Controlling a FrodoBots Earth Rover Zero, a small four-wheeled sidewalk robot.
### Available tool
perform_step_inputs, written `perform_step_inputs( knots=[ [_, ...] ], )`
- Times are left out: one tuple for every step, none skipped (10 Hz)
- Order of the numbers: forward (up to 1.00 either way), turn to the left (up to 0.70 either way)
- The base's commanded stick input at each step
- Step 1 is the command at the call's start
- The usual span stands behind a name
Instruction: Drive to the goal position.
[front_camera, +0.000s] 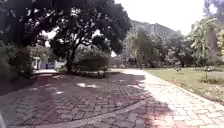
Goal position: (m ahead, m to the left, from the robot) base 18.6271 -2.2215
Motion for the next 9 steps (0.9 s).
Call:
perform_step_inputs(
  knots=[
    [0.70,0.00],
    [0.70,0.00],
    [0.70,0.00],
    [0.70,0.00],
    [0.70,0.00],
    [0.70,0.00],
    [0.70,0.00],
    [0.70,-0.15],
    [0.70,-0.35]
  ],
)
